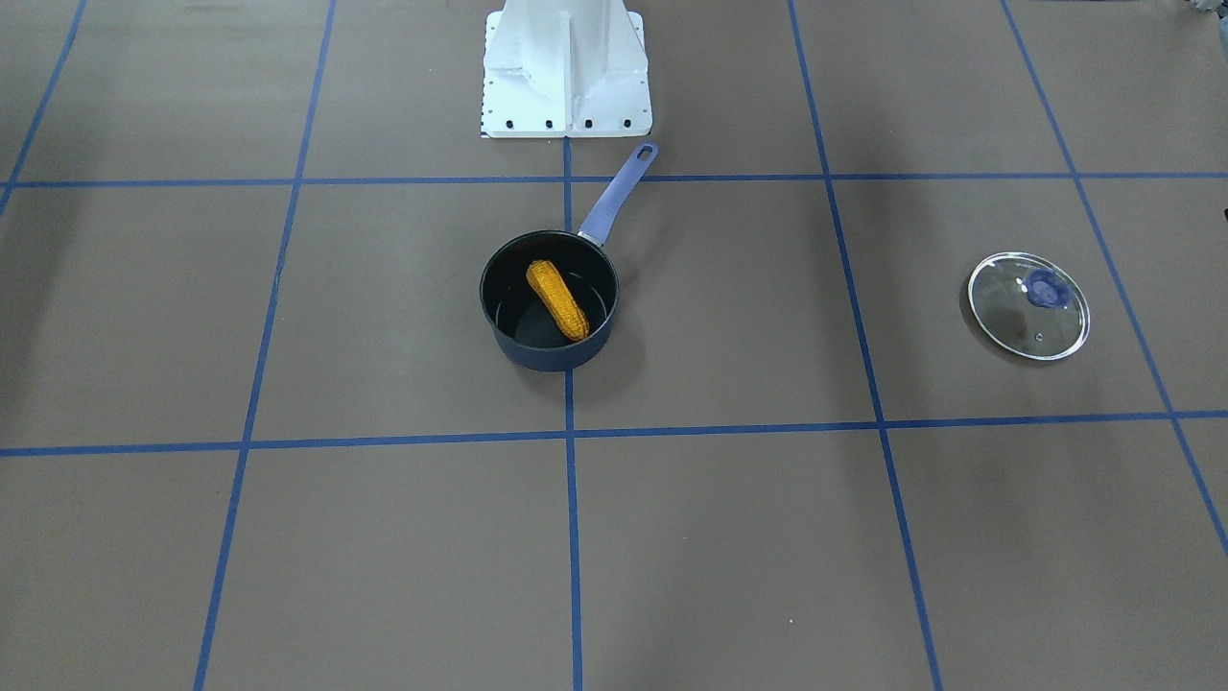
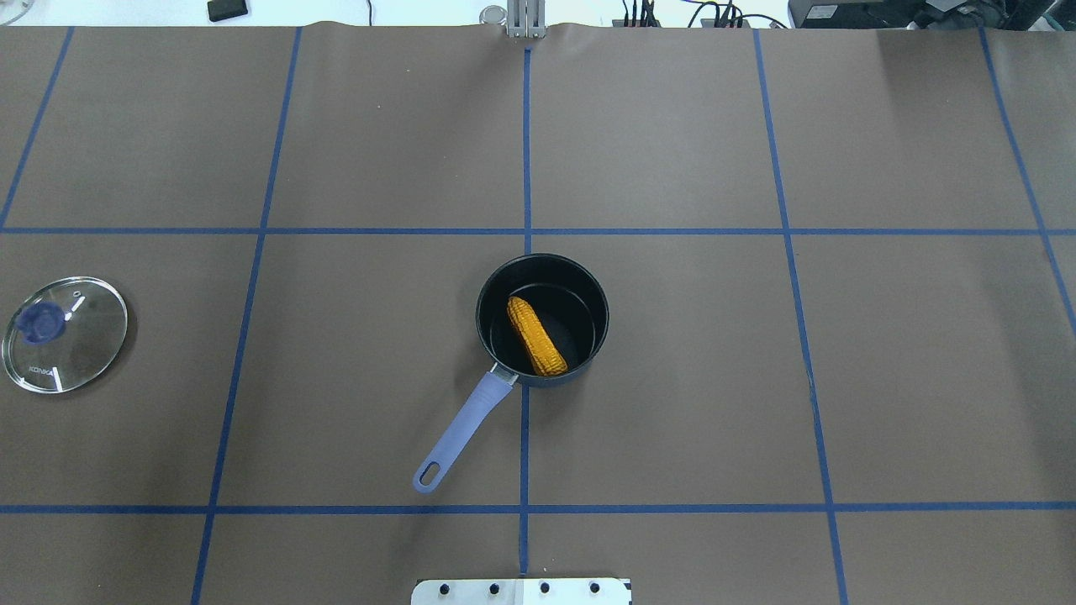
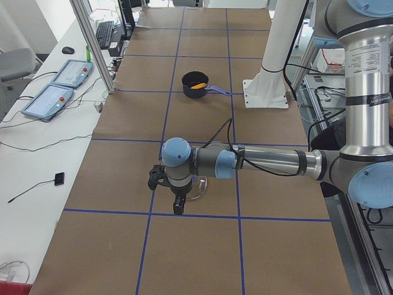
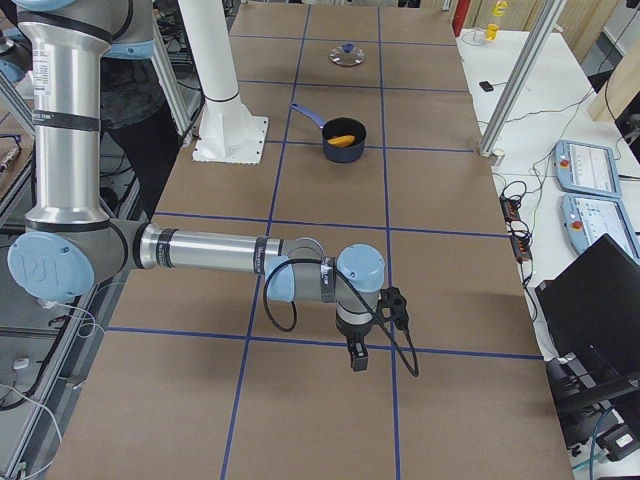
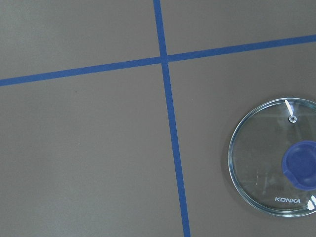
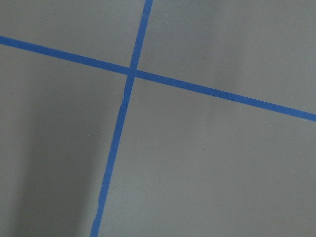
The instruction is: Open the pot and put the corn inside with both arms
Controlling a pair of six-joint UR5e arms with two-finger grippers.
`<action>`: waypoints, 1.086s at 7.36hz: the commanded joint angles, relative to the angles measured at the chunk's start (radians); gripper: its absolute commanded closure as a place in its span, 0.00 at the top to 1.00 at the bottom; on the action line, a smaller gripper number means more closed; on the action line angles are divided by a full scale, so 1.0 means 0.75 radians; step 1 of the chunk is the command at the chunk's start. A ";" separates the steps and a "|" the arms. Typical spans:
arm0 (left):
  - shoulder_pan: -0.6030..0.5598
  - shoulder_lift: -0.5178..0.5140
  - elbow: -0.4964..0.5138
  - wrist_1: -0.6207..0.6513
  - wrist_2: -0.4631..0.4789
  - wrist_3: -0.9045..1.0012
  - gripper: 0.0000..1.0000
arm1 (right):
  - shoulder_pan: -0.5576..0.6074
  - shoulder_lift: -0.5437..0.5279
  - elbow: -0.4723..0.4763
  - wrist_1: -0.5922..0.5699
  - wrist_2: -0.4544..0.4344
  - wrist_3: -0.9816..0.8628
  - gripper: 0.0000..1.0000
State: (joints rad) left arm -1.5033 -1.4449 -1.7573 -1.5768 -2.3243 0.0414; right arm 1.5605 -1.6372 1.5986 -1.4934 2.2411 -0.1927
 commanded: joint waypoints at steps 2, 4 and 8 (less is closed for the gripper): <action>0.000 0.000 -0.001 0.000 -0.002 0.000 0.98 | -0.003 0.009 0.000 -0.001 0.000 0.001 1.00; 0.000 0.000 -0.001 0.000 -0.002 0.000 0.98 | -0.003 0.013 -0.002 -0.003 0.002 0.001 1.00; 0.000 0.000 -0.003 0.000 -0.004 0.000 0.98 | -0.003 0.013 -0.002 -0.001 0.035 0.001 1.00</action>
